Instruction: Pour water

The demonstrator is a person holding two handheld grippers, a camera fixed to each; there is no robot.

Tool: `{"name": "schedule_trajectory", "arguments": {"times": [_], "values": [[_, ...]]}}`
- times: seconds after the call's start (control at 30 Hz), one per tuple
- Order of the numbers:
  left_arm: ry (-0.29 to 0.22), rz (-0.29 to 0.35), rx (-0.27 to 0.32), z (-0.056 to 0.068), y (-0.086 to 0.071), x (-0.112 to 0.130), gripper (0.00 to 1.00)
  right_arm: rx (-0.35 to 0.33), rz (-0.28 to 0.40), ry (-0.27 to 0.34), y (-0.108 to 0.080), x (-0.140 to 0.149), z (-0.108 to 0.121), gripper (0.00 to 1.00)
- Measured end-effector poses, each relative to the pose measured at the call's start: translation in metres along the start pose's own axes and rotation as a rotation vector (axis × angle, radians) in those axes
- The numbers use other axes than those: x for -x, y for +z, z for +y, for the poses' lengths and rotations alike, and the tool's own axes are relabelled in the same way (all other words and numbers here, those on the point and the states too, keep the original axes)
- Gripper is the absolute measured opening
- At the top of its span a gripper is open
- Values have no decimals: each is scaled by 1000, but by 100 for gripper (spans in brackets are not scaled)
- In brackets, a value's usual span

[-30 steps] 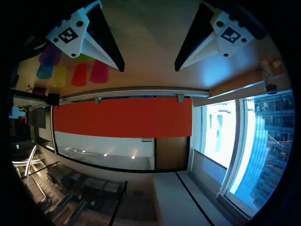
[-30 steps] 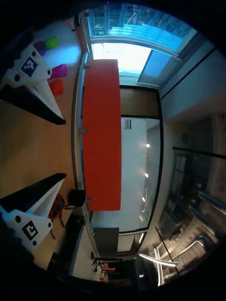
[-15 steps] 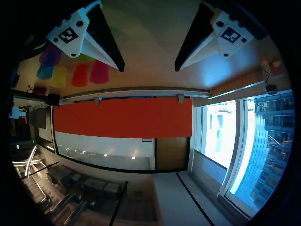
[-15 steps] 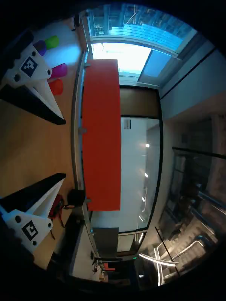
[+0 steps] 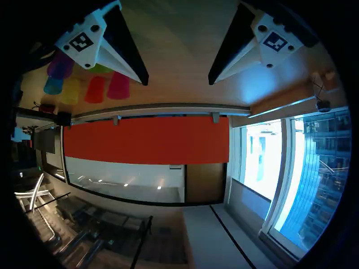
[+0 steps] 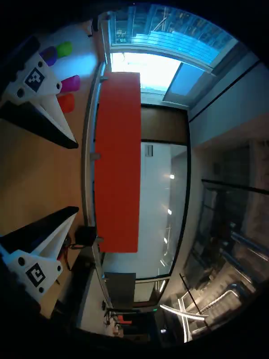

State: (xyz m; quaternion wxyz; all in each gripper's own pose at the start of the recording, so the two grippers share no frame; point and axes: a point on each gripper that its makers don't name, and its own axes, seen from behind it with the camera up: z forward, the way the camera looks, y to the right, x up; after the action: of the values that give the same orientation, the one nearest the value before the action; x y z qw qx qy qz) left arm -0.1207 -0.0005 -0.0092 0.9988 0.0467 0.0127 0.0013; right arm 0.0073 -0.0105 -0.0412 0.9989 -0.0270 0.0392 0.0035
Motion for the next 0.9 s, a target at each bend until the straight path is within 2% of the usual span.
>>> {"name": "schedule_trajectory", "arguments": {"times": [0.4,0.6,0.9], "values": [[0,0,0,-1,0,0,99,-61,5,-3,11,13,-15,99],[0,0,0,-1,0,0,99,-60,-4,21,16,28,-19,99],[1,0,0,-1,0,0,99,-61,-8,20,15,46,-21,99]]}}
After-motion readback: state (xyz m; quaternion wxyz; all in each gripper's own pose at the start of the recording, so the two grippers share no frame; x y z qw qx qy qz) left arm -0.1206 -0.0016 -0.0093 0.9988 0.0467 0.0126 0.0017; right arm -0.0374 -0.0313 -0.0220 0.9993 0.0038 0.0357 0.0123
